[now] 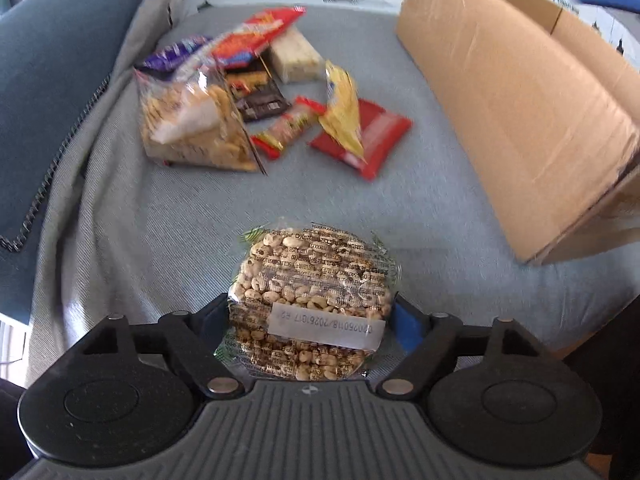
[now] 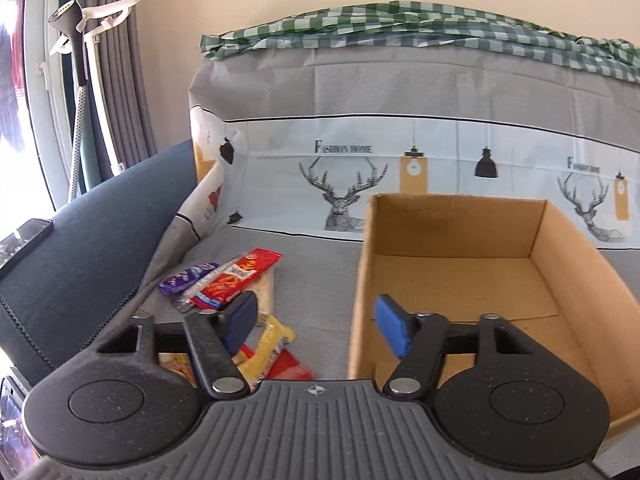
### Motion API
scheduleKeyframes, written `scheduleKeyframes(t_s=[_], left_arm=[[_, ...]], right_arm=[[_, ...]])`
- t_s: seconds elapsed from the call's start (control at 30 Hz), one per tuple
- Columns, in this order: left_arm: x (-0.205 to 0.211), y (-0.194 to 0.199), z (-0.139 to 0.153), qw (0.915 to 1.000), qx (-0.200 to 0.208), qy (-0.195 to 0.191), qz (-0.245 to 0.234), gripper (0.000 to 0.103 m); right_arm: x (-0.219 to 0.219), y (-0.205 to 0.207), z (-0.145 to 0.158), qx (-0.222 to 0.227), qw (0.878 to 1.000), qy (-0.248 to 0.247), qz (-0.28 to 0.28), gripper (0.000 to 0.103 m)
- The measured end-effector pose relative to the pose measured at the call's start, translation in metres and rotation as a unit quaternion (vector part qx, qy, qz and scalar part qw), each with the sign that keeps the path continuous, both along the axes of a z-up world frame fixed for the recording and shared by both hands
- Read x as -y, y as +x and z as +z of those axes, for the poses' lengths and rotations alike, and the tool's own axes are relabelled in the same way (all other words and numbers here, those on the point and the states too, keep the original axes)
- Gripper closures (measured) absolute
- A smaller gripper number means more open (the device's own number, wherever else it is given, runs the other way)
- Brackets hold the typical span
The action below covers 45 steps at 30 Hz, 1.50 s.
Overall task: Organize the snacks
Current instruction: 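Grasp the clear peanut bag with the left gripper while the right gripper grasps the yellow bar, then carry the peanut bag in the left gripper and yellow bar in the right over the box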
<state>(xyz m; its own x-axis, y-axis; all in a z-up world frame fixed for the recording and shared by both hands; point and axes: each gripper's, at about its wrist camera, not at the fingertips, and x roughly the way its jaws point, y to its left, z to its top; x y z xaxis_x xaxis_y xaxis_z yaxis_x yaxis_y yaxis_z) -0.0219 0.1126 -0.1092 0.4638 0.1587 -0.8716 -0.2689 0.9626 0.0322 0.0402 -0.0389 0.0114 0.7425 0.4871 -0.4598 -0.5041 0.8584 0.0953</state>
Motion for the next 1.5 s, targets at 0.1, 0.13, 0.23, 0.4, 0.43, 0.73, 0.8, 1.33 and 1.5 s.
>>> scheduleKeyframes(t_s=[0.1,0.13,0.23,0.4,0.43,0.73,0.8,1.33,1.5], left_arm=[[-0.029,0.003,0.013,0.9985,0.011,-0.037,0.039,0.018],[-0.039,0.006,0.018,0.9978,0.017,-0.042,0.049,0.018],[-0.061,0.016,0.036,0.998,0.039,-0.029,0.039,0.018],[-0.078,0.027,0.021,0.9985,0.028,-0.047,0.007,0.018],[-0.078,0.027,0.014,0.9983,0.018,-0.054,0.011,0.017],[-0.072,0.023,0.013,0.9984,0.042,-0.03,0.022,0.016],[-0.072,0.023,0.012,0.9983,0.045,-0.03,0.022,0.016],[-0.087,0.012,0.019,0.9926,0.064,-0.067,0.079,0.018],[-0.09,0.011,0.02,0.991,0.067,-0.075,0.088,0.018]], right_arm=[[-0.02,0.005,-0.006,-0.013,1.0,0.006,0.027,0.056],[-0.028,0.007,-0.008,-0.015,0.999,0.004,0.033,0.056],[-0.05,0.016,-0.018,-0.032,0.998,-0.002,0.047,0.056],[-0.082,0.038,-0.044,-0.085,0.995,-0.022,0.05,0.056],[-0.086,0.042,-0.05,-0.094,0.994,-0.028,0.047,0.056],[-0.11,0.072,-0.102,-0.173,0.982,-0.078,0.018,0.06],[-0.111,0.074,-0.108,-0.184,0.979,-0.082,0.023,0.078],[-0.074,0.011,-0.069,-0.091,0.989,-0.089,0.069,0.096],[-0.071,-0.01,-0.093,-0.083,0.986,-0.12,0.083,0.096]])
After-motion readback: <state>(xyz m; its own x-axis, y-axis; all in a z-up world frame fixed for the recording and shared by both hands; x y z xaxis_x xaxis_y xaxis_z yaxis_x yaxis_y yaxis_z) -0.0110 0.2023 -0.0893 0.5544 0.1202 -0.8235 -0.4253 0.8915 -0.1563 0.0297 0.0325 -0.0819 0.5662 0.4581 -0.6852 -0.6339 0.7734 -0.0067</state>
